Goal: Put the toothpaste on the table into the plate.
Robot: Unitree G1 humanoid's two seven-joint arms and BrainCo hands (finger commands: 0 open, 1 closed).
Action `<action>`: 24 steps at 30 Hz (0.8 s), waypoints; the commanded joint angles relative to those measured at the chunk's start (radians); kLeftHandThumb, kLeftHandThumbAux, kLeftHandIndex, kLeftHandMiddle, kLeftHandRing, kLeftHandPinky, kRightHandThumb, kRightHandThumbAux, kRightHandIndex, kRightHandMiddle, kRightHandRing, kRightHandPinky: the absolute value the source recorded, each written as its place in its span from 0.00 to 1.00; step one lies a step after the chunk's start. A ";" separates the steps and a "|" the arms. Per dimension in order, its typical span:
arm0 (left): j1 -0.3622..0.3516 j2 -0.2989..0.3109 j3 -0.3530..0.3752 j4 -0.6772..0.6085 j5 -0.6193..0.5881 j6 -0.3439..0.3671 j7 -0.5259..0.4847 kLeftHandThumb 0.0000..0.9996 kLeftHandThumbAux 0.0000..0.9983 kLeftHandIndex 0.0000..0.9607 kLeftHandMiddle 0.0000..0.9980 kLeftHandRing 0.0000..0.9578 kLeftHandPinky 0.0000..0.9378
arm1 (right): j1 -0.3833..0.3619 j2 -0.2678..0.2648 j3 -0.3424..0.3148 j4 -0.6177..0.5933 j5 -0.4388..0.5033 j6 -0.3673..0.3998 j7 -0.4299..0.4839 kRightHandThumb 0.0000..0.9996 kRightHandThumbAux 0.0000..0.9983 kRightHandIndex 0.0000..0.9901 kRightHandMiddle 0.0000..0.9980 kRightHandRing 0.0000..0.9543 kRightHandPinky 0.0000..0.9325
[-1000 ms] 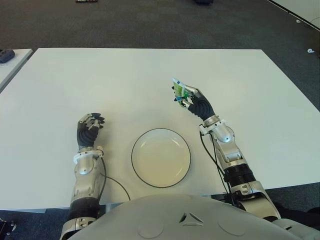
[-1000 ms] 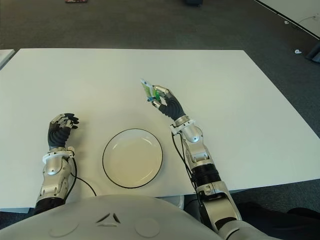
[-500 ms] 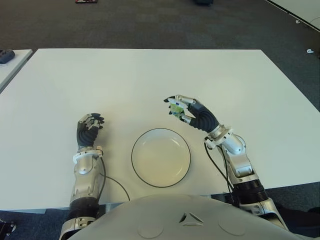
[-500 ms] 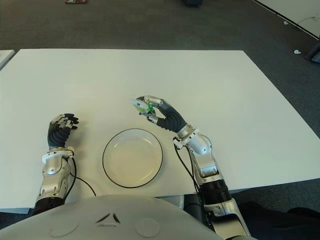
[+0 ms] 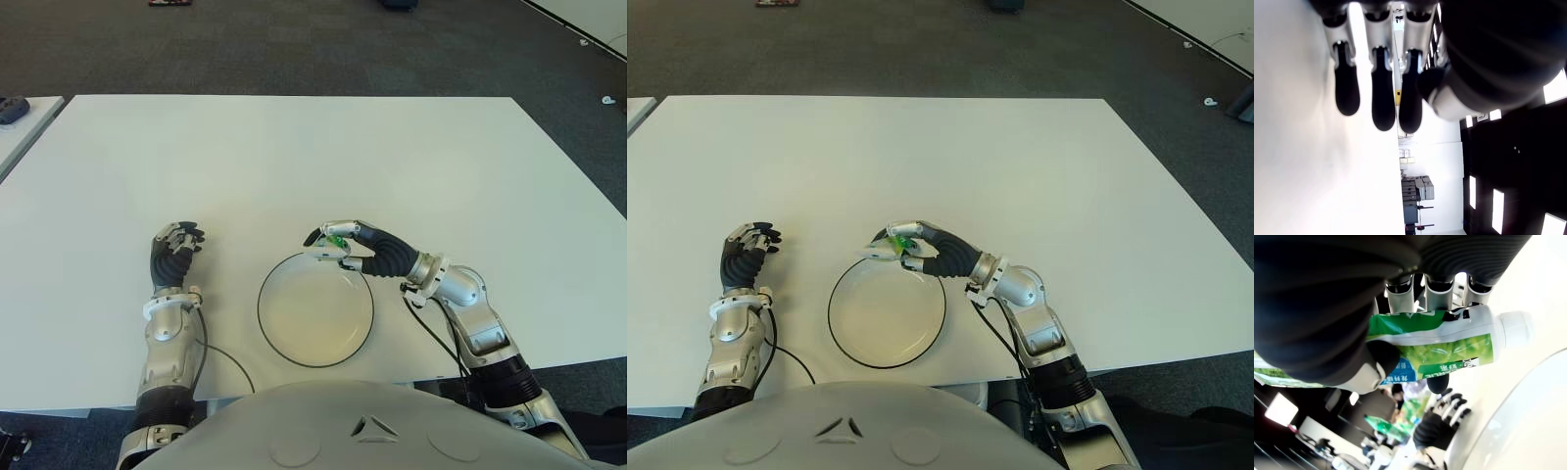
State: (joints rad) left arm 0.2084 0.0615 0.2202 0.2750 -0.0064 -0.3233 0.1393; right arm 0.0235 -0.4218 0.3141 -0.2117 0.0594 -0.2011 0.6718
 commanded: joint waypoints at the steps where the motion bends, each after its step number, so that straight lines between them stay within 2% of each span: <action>1: -0.010 0.001 -0.001 0.004 0.006 0.001 0.006 0.70 0.72 0.44 0.51 0.54 0.53 | -0.012 -0.012 0.033 -0.019 -0.061 0.047 0.005 0.83 0.68 0.43 0.49 0.56 0.60; 7: -0.007 -0.003 -0.002 0.003 0.011 -0.011 0.012 0.71 0.72 0.44 0.51 0.53 0.52 | -0.013 -0.014 0.067 -0.010 -0.133 0.047 -0.002 0.84 0.68 0.43 0.50 0.56 0.59; 9: -0.006 -0.004 -0.003 0.000 0.010 -0.008 0.010 0.71 0.72 0.44 0.50 0.53 0.52 | -0.014 -0.014 0.074 -0.008 -0.160 0.044 -0.009 0.84 0.68 0.43 0.49 0.55 0.56; 15: 0.000 -0.006 -0.002 -0.009 0.003 0.002 0.002 0.71 0.72 0.44 0.50 0.53 0.54 | -0.015 -0.021 0.090 -0.013 -0.244 0.044 -0.025 0.84 0.68 0.45 0.45 0.47 0.48; 19: 0.003 -0.007 -0.003 -0.014 -0.006 0.012 -0.006 0.70 0.72 0.44 0.50 0.54 0.55 | -0.025 -0.035 0.105 -0.013 -0.324 0.021 -0.037 0.84 0.69 0.44 0.44 0.37 0.38; 21: 0.003 -0.008 -0.003 -0.016 -0.009 0.016 -0.008 0.70 0.72 0.44 0.50 0.54 0.54 | -0.031 -0.042 0.114 -0.012 -0.368 0.002 -0.048 0.76 0.71 0.42 0.32 0.28 0.29; 23: 0.003 -0.008 -0.004 -0.016 -0.010 0.017 -0.007 0.70 0.72 0.44 0.50 0.54 0.54 | -0.038 -0.047 0.123 -0.007 -0.409 -0.016 -0.062 0.73 0.72 0.41 0.26 0.24 0.25; 24: 0.003 -0.008 -0.004 -0.016 -0.010 0.016 -0.006 0.70 0.72 0.44 0.50 0.54 0.54 | -0.040 -0.049 0.126 -0.004 -0.428 -0.025 -0.069 0.68 0.69 0.31 0.20 0.19 0.20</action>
State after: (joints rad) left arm 0.2133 0.0603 0.2194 0.2662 -0.0103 -0.3234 0.1390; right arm 0.0102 -0.4578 0.4254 -0.2241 -0.3116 -0.1927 0.6281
